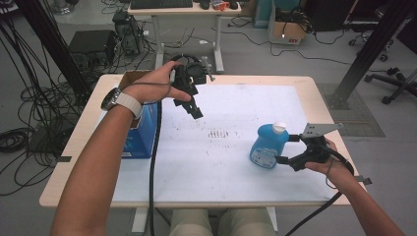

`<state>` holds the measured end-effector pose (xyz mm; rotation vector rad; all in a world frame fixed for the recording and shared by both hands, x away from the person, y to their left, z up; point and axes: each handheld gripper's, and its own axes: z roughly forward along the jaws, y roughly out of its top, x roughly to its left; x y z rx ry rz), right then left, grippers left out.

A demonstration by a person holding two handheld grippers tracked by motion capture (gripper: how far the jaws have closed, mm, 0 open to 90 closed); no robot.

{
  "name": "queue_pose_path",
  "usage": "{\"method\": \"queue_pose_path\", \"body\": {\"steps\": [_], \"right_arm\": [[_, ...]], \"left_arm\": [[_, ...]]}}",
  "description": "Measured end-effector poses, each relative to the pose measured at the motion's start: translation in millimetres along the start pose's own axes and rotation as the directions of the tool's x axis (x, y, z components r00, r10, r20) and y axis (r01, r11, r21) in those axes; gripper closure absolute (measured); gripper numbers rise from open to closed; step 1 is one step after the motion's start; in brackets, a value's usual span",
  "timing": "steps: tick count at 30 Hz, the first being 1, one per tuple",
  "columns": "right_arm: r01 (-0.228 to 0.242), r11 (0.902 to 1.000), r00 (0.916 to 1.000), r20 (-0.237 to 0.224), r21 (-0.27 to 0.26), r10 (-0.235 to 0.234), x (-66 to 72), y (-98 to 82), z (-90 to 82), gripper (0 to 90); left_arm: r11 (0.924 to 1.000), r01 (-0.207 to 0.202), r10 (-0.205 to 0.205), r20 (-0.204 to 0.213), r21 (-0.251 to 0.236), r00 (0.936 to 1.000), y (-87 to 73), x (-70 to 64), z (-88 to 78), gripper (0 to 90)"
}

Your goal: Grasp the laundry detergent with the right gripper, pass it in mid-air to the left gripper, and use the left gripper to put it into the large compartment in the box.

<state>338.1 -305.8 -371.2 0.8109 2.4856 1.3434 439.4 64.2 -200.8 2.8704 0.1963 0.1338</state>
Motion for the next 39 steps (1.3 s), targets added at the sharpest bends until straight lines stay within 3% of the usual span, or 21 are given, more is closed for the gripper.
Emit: {"method": "queue_pose_path", "body": {"steps": [21, 39], "right_arm": [[0.002, 0.9970, 1.0000, 0.005, -0.078, -0.001, 2.2, -3.8, 19.8, 6.9], [-0.017, 0.9918, 0.9998, -0.005, -0.127, 0.017, 2.5, -9.1, 32.4, 17.0]], "left_arm": [[1.0000, 0.000, 0.000, 0.005, 0.004, 1.0000, 1.0, 2.0, 1.9, 12.1], [1.0000, 0.002, -0.003, 0.003, 0.008, 1.0000, 1.6, 3.3, 3.7, 12.2]]}}
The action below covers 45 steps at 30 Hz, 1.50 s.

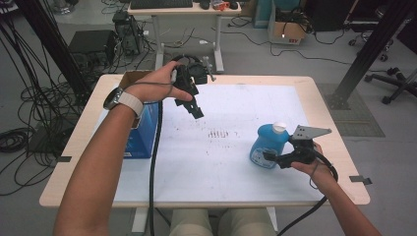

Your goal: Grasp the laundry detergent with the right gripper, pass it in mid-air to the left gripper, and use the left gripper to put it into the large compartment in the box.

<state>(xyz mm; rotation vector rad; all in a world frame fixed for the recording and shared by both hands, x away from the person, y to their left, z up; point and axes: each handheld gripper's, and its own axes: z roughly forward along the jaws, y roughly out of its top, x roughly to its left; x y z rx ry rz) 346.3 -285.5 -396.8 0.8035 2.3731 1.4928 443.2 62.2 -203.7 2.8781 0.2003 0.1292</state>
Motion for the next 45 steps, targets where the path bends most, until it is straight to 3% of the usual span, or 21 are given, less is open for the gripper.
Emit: {"method": "queue_pose_path", "body": {"steps": [21, 31, 45], "right_arm": [[-0.019, 0.9987, 0.9997, -0.019, -0.047, 0.018, 0.0, -3.8, 5.3, 28.1], [0.002, 0.9984, 0.9994, -0.035, -0.056, -0.004, 0.3, -5.2, 7.0, 39.5], [0.052, 0.9974, 0.9985, -0.014, -0.050, -0.053, 1.7, -4.9, 6.5, 42.4]], "left_arm": [[1.0000, 0.003, -0.003, 0.003, 0.003, 1.0000, -0.6, 1.2, 1.4, 12.4], [0.9999, 0.010, -0.010, 0.011, 0.008, 0.9999, -2.6, 1.6, 4.9, 12.4], [0.9999, 0.011, -0.011, 0.015, 0.009, 0.9998, -2.0, 1.7, 4.2, 12.4]]}}
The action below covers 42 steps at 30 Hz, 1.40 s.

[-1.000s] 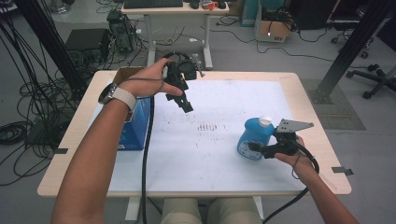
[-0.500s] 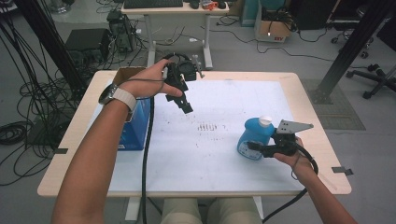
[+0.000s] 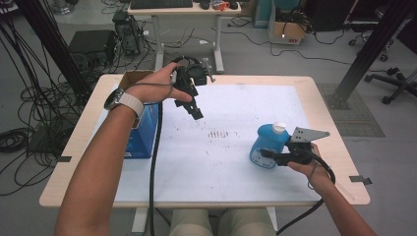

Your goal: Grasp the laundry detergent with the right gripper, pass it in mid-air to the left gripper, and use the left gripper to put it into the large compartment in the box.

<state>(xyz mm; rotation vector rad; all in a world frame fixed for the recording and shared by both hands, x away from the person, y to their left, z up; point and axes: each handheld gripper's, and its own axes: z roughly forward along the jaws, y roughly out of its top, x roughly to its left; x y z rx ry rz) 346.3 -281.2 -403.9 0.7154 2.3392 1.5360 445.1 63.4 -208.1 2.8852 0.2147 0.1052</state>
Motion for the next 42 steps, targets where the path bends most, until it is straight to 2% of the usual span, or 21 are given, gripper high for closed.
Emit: {"method": "queue_pose_path", "body": {"steps": [20, 42], "right_arm": [[0.007, 1.0000, 1.0000, -0.004, 0.005, -0.007, -0.6, 0.7, -0.1, 42.7], [0.008, 0.9999, 0.9999, -0.008, 0.008, -0.007, -1.1, 0.9, 0.0, 42.5]], "left_arm": [[1.0000, 0.006, -0.006, -0.002, -0.003, 1.0000, -0.3, -1.6, -3.0, 12.7], [0.9999, -0.005, 0.005, -0.010, -0.011, 0.9999, 2.3, -2.1, -6.1, 13.1]]}}
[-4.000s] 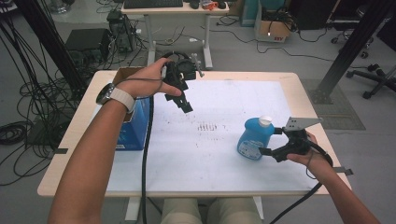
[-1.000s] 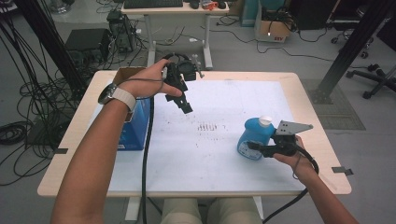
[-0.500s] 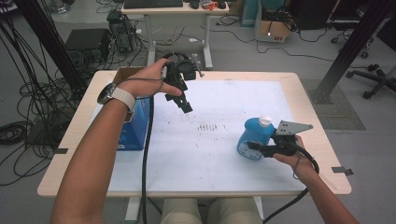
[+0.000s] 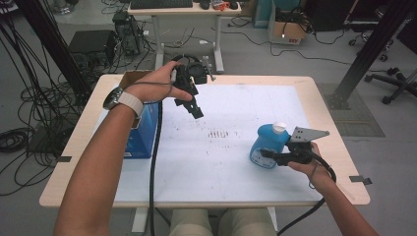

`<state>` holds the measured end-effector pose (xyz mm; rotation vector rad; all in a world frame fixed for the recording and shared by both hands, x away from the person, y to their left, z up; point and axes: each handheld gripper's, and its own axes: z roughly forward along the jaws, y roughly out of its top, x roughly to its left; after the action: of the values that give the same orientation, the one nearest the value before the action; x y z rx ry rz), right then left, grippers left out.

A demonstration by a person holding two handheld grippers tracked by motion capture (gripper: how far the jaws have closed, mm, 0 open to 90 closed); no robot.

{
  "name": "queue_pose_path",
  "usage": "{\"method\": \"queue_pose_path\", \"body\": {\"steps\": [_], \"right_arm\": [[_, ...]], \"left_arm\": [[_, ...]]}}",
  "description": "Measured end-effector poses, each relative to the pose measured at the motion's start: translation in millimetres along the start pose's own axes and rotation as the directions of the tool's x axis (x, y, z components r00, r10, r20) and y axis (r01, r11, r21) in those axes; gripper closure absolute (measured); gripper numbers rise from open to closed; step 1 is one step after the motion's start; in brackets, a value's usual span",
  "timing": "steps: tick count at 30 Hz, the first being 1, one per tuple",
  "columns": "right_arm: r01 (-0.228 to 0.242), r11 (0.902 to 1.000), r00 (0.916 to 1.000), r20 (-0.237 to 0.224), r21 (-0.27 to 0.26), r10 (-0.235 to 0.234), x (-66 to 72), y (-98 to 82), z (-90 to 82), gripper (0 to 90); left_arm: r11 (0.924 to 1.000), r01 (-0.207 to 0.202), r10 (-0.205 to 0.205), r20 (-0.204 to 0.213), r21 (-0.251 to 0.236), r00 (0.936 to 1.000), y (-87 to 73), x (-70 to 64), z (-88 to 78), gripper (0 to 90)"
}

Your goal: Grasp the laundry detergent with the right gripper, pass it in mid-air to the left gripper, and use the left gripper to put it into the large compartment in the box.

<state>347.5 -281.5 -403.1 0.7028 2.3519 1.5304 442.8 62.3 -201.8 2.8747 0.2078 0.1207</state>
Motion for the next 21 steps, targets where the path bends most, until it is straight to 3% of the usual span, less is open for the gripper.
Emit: {"method": "queue_pose_path", "body": {"steps": [21], "right_arm": [[0.000, 1.0000, 1.0000, -0.001, 0.001, 0.000, -0.2, 0.0, 0.1, 42.3]], "left_arm": [[1.0000, 0.007, -0.007, -0.001, 0.003, 1.0000, -0.1, -0.5, -1.6, 13.2]]}}
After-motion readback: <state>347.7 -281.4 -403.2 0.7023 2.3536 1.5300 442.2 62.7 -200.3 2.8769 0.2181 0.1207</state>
